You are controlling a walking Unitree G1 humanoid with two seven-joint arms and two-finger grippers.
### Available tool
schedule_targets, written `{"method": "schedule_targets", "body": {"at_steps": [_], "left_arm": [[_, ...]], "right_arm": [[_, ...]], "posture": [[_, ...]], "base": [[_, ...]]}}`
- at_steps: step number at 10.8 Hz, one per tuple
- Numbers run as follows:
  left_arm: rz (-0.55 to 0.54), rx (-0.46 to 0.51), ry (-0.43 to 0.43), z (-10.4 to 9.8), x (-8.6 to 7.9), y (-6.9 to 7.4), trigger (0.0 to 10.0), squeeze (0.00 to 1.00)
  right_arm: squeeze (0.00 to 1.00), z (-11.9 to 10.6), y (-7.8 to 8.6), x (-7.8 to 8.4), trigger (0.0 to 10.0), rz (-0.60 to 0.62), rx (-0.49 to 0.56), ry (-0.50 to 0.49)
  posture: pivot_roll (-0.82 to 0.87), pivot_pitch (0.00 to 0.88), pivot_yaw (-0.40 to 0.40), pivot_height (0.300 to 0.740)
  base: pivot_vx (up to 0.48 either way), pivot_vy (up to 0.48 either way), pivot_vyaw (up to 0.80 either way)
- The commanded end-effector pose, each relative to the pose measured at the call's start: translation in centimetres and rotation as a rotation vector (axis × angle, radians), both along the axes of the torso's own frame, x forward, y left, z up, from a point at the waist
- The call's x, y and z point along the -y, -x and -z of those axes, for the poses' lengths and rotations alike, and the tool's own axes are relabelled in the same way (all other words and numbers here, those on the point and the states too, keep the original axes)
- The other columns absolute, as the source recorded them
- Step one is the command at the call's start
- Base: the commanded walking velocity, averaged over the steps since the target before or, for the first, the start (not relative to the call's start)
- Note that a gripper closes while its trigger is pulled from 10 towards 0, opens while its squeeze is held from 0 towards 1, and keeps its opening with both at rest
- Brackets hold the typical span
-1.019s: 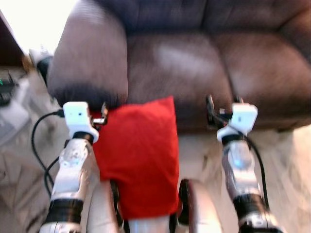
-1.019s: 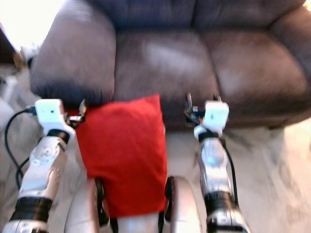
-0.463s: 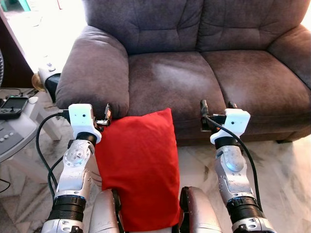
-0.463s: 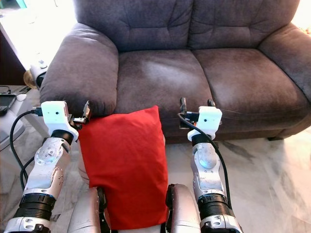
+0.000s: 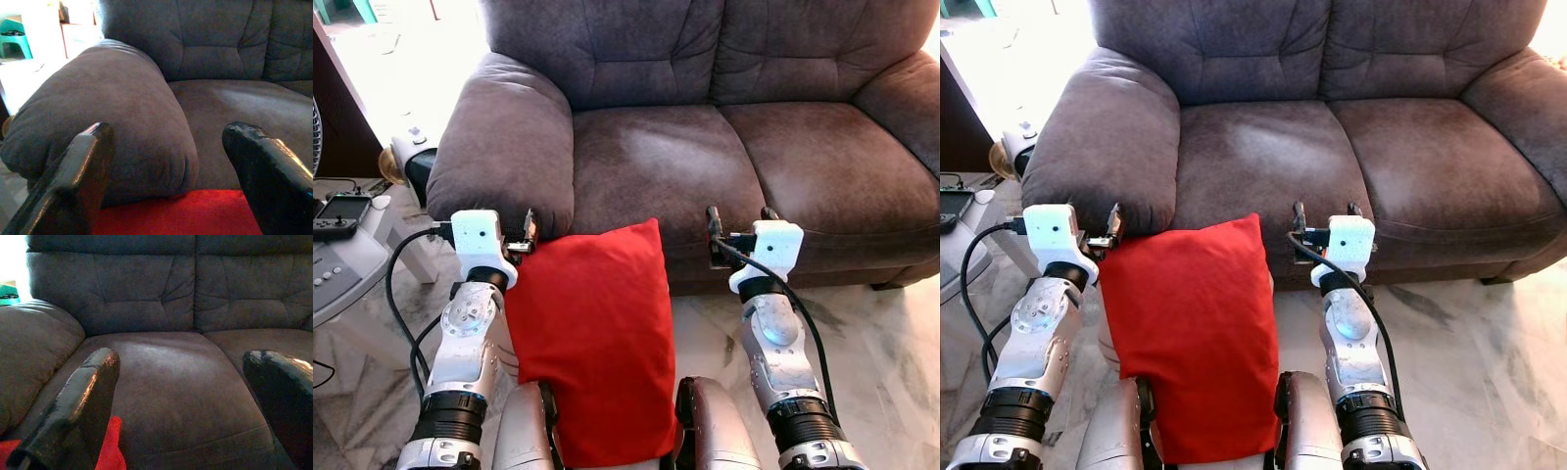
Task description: Move the pillow to the sofa from floor
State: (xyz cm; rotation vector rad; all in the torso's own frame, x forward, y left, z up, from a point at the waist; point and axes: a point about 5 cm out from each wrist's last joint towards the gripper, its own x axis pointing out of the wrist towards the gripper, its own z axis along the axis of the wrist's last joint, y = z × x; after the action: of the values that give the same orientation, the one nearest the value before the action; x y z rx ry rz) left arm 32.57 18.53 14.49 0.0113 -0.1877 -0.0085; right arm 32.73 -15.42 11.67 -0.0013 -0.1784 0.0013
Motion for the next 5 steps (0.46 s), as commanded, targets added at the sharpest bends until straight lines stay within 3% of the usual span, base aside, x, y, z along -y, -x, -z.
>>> {"method": "schedule_targets", "body": {"at_steps": [1,5], "left_arm": [[0.001,0.004,-0.014,0.03,0.02,-0.08,10.0,0.0],[0.0,0.0,-0.016,0.23,0.06,0.07,10.0,0.0]], "right_arm": [[0.0,-0.26,0.22,0.27,10.0,-0.001,0.013,-0.015],[0.0,0.41,0.17,0.16,10.0,0.004,-0.048,-0.027]], "posture": [[0.06,0.085,-0.027,0.57],[0.06,0.099,-0.03,0.565]], "base": [[0.0,0.0,0.0],[0.0,0.0,0.0]]}}
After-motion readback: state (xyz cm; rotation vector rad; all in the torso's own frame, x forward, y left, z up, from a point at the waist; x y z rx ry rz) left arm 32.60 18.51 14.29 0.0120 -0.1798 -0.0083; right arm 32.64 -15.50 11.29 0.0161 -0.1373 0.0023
